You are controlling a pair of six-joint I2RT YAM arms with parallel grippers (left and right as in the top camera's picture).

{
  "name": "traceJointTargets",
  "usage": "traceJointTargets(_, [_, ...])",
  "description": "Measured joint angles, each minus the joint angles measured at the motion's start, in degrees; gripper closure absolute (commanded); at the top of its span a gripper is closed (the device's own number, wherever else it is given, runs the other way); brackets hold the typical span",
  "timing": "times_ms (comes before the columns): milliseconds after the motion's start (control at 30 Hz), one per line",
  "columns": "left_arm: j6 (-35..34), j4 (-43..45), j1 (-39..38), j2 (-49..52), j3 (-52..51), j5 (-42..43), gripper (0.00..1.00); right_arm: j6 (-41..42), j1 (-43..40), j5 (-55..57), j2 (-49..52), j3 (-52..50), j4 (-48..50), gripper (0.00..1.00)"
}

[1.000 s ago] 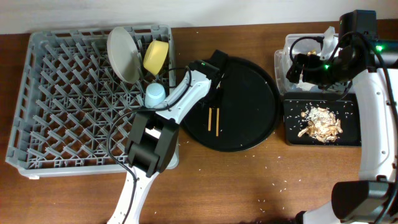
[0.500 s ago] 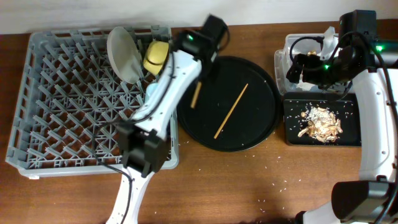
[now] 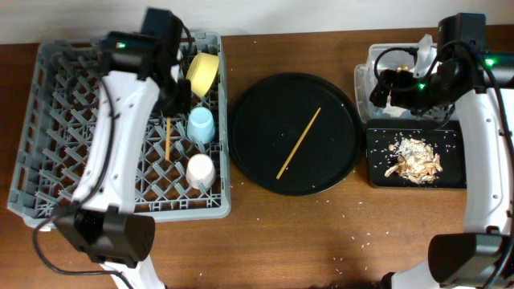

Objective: Sort waste into correct bins and load items into the dishwasher rack
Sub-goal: 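Insert the chopstick upright into the rack beside the blue cup, then reach the left gripper to the second chopstick and grasp it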

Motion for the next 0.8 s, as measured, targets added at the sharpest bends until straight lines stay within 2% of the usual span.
traceJointTargets(33, [0.0, 4.4, 0.4, 0.4, -5.5, -0.1, 1.00, 0.0, 0.0, 0.0, 0.0, 0.0, -0.1, 0.02])
traceJointTargets(200, [0.0, 15.7, 3.2, 0.8, -22.0, -0.8, 0.99, 0.0, 0.0, 0.0, 0.0, 0.0, -0.1, 0.01])
traceJointTargets(233, [0.0, 16.9, 3.8, 0.8, -23.8, -0.9, 0.94, 0.0, 0.0, 0.0, 0.0, 0.0, 0.0, 0.02])
traceJointTargets(300, [0.2, 17.6, 4.3, 0.8, -24.7, -1.0, 0.58, 0.0, 0.0, 0.0, 0.0, 0.0, 0.0, 0.01])
traceJointTargets(333, [0.6, 17.9, 4.3, 0.8, -24.7, -1.0, 0.53, 0.0, 0.0, 0.0, 0.0, 0.0, 0.0, 0.02])
traceJointTargets(500, [1.6, 16.6, 4.3, 0.8, -23.1, 0.7, 0.51, 0.0, 0.0, 0.0, 0.0, 0.0, -0.1, 0.01])
traceJointTargets(633, [2.4, 12.3, 3.3, 0.8, -12.4, 4.3, 0.56, 0.0, 0.0, 0.0, 0.0, 0.0, -0.1, 0.01])
traceJointTargets(667, [2.5, 12.3, 2.3, 0.8, -9.4, 6.0, 0.51, 0.0, 0.0, 0.0, 0.0, 0.0, -0.1, 0.02])
traceJointTargets(800, [3.6, 19.3, -9.8, 0.9, -4.7, 11.8, 0.51, 0.0, 0.0, 0.0, 0.0, 0.0, -0.1, 0.01])
